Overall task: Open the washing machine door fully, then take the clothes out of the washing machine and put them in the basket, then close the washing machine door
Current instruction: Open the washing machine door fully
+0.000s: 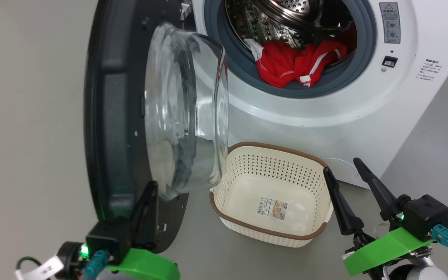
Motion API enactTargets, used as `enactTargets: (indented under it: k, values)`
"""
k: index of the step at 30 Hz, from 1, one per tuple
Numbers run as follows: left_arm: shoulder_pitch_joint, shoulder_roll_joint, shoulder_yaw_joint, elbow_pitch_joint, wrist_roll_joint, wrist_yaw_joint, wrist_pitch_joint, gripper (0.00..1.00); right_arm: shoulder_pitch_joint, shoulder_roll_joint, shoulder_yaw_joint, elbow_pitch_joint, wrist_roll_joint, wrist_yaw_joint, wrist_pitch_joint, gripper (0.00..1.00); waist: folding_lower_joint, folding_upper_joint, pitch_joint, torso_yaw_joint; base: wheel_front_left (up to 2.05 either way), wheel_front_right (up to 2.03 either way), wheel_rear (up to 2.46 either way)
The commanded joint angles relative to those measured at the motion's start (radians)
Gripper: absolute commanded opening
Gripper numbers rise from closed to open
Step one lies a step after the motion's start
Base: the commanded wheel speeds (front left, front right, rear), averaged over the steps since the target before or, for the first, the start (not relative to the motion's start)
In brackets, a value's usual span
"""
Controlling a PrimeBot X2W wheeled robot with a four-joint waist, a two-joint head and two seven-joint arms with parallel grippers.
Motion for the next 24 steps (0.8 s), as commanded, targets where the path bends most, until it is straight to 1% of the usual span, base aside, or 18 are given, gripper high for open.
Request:
enactTargets:
  k: [1,10,18,24]
  values:
    - [-0.011,0.039,0.068,-0.014,-0.006,0.019,-0.013,0.0,-0.023,0.001,0.026,-0.03,-0.001,0.006,0.002,1.0,0.0,0.0,0.001,0.001,0.0,0.0,0.0]
    - [-0.008,0.069,0.129,0.007,-0.027,0.036,-0.037,0.0,-0.026,0.001,0.028,-0.037,-0.01,0.006,0.014,1.0,0.0,0.0,0.01,0.004,0.0,0.0,0.0]
    - [-0.005,0.088,0.175,0.051,-0.049,0.04,-0.063,0.0,-0.027,0.001,0.027,-0.051,-0.021,0.006,0.03,1.0,0.0,0.0,0.017,0.01,0.0,0.0,0.0]
    - [-0.017,0.094,0.203,0.086,-0.07,0.027,-0.086,0.0,-0.028,0.001,0.026,-0.064,-0.029,0.006,0.042,1.0,0.0,0.0,0.03,0.016,0.0,0.0,0.0]
